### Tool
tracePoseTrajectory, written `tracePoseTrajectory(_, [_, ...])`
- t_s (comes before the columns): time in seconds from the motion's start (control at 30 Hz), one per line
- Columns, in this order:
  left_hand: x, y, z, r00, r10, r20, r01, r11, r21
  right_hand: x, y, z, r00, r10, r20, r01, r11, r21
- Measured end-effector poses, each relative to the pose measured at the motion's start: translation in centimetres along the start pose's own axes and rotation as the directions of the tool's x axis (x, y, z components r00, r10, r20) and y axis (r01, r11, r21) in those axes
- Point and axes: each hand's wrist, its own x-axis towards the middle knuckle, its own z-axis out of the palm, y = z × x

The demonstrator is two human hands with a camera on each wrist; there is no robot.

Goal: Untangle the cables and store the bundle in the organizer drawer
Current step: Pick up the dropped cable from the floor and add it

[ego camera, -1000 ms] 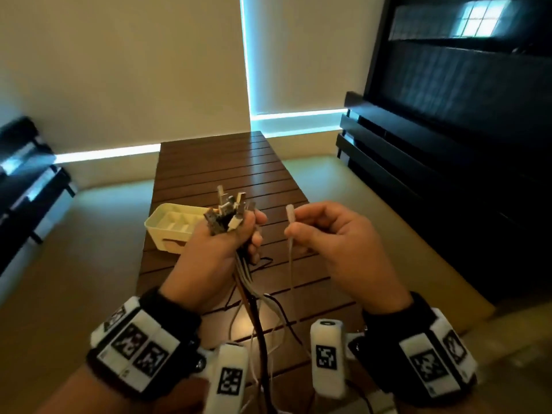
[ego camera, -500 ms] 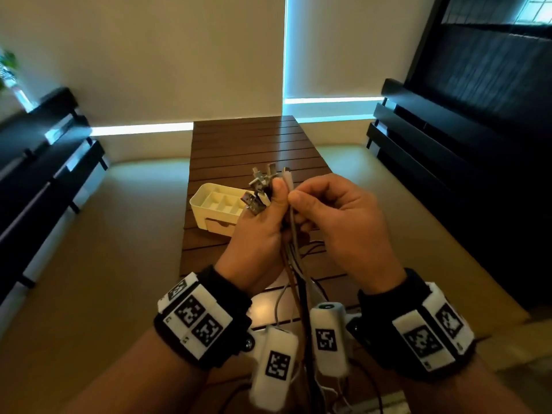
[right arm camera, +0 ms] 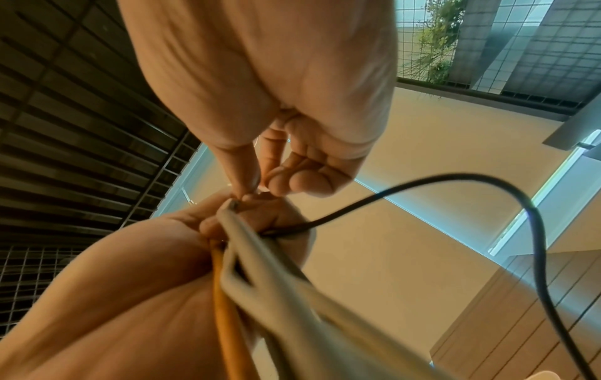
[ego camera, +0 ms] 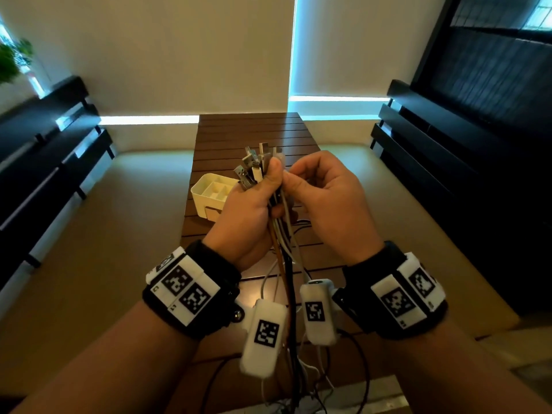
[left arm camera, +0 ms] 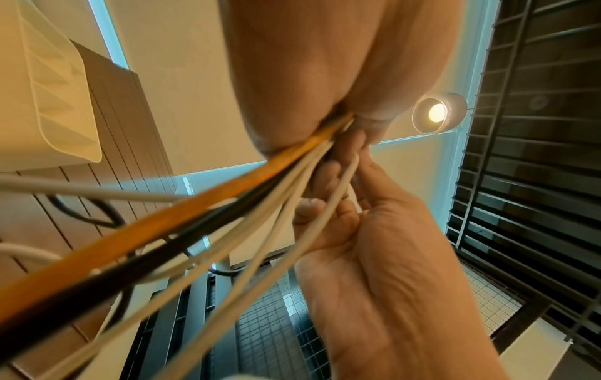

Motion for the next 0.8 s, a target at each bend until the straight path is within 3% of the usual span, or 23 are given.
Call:
tracePoseTrajectory(0.23, [-0.2, -0.2, 1.1, 0.998, 0.063, -0.001, -0.062, 0.997, 0.049, -0.5, 0.5, -1.3, 0.997, -0.008, 0.072, 0.008, 1.0, -0.004])
tracePoseTrajectory(0.47, [-0.3, -0.7, 1.8, 0.987, 0.15, -0.064, -0.132, 0.966, 0.224, -1.4, 1.5, -2.0, 0.996, -0.05, 0.081, 0.062, 0.986, -0.156])
tracePoseTrajectory(0.57, [-0.1, -0.8, 2.2, 0.979, 0.165, -0.116, -0.134, 0.961, 0.242, -1.2, 1.6, -2.4, 0.989, -0.005, 0.151, 0.019, 0.996, -0.09])
tracePoseTrajectory(0.63, [0.1, -0.6, 2.1, 0.977, 0.172, -0.129, -0.143, 0.968, 0.206, -1.5, 2.1, -2.9, 0.964, 0.063, 0.257, -0.053, 0.998, -0.045])
tracePoseTrajectory(0.73, [0.6, 0.4, 1.6, 0.971, 0.171, -0.166, -0.153, 0.981, 0.117, -2.4, 4.3, -4.4, 0.88, 0.19, 0.436, -0.114, 0.974, -0.194])
tracePoseTrajectory(0.8, [0.8, 1.2, 1.3, 0.969, 0.166, -0.181, -0.154, 0.985, 0.078, -3.0, 5.7, -5.5, 0.827, 0.279, 0.487, -0.147, 0.945, -0.292])
